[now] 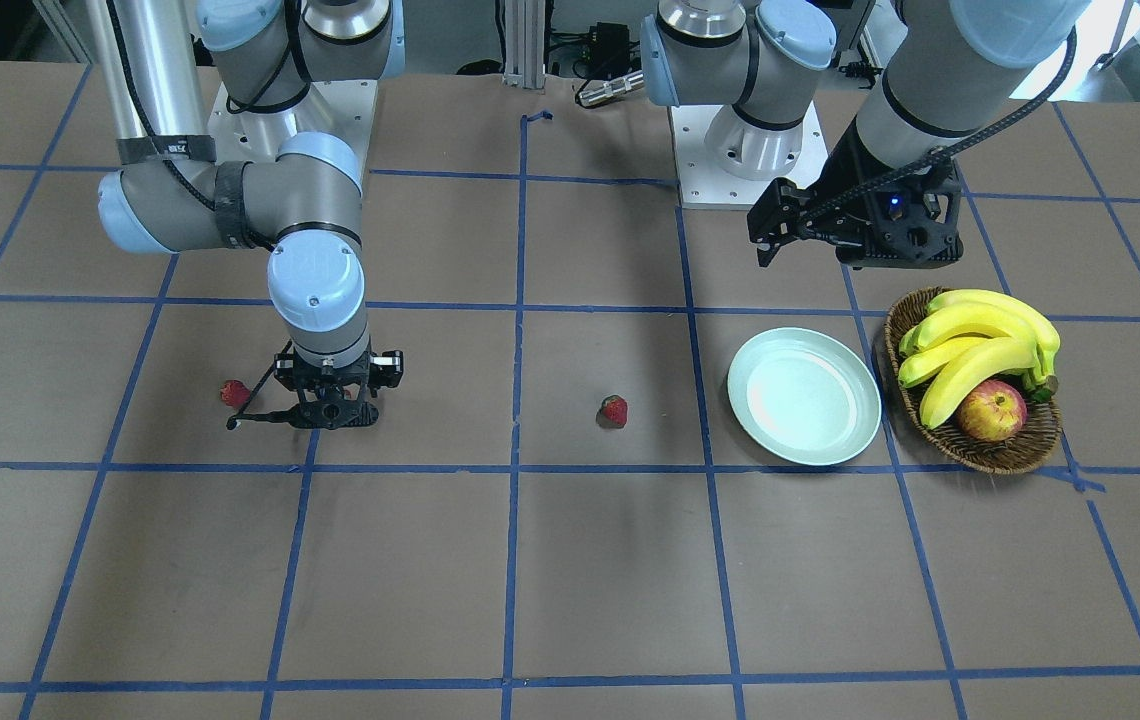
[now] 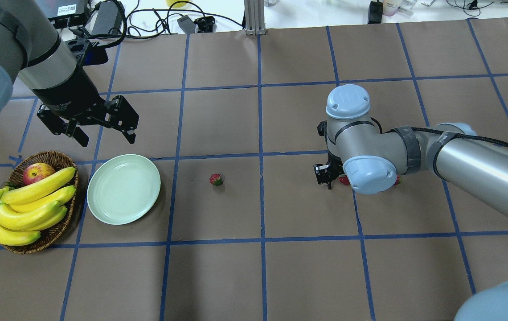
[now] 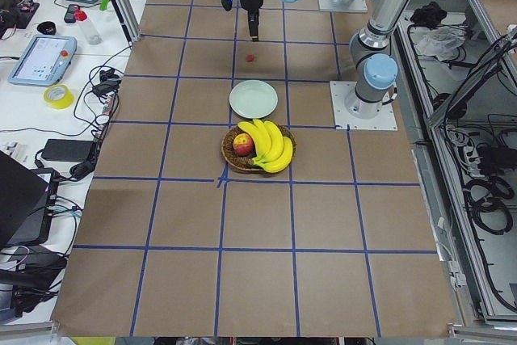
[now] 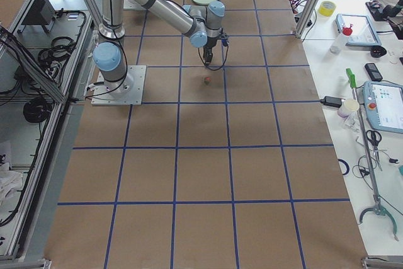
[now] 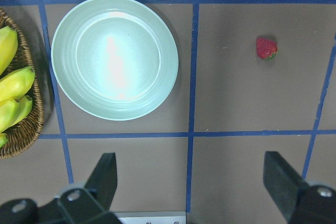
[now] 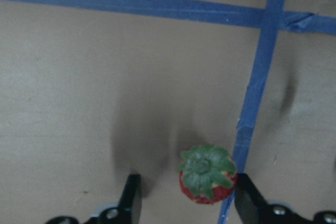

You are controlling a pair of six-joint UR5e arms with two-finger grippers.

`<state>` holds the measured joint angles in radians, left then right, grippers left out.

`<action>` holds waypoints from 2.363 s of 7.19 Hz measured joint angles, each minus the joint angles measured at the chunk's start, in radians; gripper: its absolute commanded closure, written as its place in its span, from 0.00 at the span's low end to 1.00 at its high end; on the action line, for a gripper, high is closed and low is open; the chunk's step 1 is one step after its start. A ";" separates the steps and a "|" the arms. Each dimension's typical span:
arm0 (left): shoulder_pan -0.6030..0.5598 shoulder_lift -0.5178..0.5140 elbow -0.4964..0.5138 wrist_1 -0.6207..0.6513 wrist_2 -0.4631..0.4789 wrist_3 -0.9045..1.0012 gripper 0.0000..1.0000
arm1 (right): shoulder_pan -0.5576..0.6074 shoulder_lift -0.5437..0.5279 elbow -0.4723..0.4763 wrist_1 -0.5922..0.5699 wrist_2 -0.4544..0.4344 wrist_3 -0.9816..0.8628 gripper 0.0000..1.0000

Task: Collect all strawberries into plate
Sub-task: 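Move the right gripper to the middle strawberry and grasp it, then carry the strawberry beside the first one and release it with the right gripper, then reach the right gripper to the farthest strawberry and grasp it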

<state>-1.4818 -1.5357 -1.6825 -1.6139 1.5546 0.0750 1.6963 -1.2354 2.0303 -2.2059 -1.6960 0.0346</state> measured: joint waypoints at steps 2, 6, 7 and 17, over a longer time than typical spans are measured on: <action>0.000 0.003 0.000 0.000 0.000 0.000 0.00 | 0.000 -0.005 -0.006 0.002 0.019 0.029 1.00; 0.000 0.005 0.000 -0.001 0.001 0.000 0.00 | 0.117 0.018 -0.110 -0.001 0.339 0.397 1.00; 0.000 0.003 0.001 0.001 0.001 0.000 0.00 | 0.169 0.052 -0.150 -0.023 0.375 0.472 1.00; 0.000 0.000 0.001 0.008 0.015 -0.001 0.00 | 0.224 0.094 -0.251 -0.041 0.277 0.504 0.07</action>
<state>-1.4818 -1.5355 -1.6812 -1.6061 1.5693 0.0745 1.9199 -1.1415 1.7794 -2.2468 -1.4189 0.5389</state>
